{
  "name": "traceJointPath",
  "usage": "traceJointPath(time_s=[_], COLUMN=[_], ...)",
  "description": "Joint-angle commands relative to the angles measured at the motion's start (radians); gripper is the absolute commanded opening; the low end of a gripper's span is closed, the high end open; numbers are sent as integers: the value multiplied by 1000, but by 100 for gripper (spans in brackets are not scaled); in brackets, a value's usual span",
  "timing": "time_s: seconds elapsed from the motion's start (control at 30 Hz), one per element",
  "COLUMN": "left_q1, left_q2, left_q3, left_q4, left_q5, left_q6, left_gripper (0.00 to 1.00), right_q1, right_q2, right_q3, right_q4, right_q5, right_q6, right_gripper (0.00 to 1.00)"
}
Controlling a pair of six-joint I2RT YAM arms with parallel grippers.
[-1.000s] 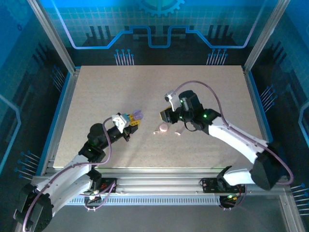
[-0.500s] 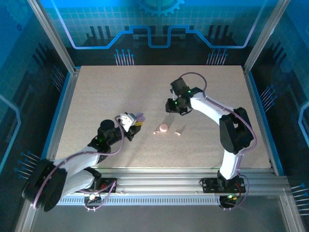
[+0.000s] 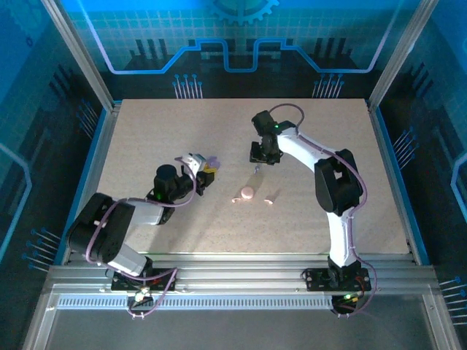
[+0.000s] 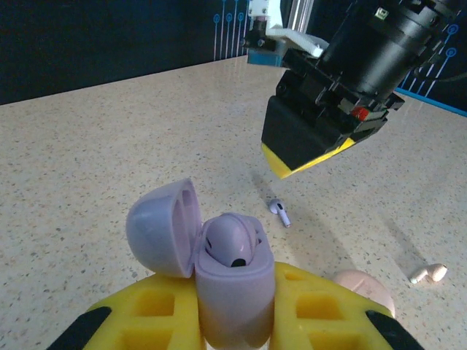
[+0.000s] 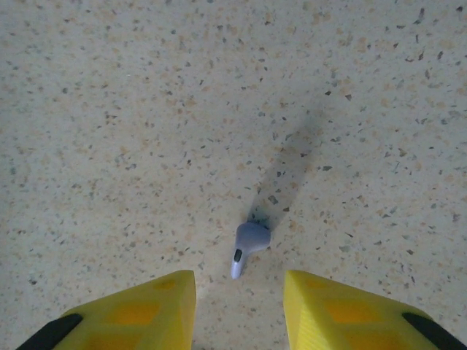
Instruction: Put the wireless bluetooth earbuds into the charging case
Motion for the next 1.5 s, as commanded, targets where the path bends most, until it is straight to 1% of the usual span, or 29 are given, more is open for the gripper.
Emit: traceJointPath(time_s=[0.0, 0.13, 0.37, 0.5, 0.6, 0.73, 0.93, 1.07, 1.3, 1.47], left_q1=[19, 24, 24, 24, 24, 24, 24, 24, 24, 24], left_q2=[65, 121, 178, 184, 183, 182, 177, 176, 175, 174], left_q3=[48, 89, 123, 131, 132, 130, 131, 134, 139, 140], left_q4=[92, 102, 117, 117, 113, 116, 113, 111, 105, 102], left_q5=[79, 96, 110, 111, 112, 114, 116, 116, 119, 123], left_q6=[-34, -37, -44, -46, -47, -53, -55, -54, -56, -59], left_gripper=[11, 11, 10, 10, 10, 10, 10, 10, 10, 10], right_q1=[-12, -12, -14, -14, -14, -14, -17, -23, -32, -34], right_q2=[57, 99, 126, 139, 142, 142, 158, 170, 172, 155], right_q3=[61, 103, 104, 103, 95, 83, 87, 99, 91, 88], right_q4=[-67, -95, -106, -106, -105, -103, -93, -94, -90, -74], right_q5=[-6, -8, -22, -45, -48, -49, -46, -41, -30, -24], right_q6=[25, 28, 30, 29, 30, 30, 29, 24, 13, 7], right_gripper=[37, 36, 35, 35, 33, 32, 29, 24, 22, 17])
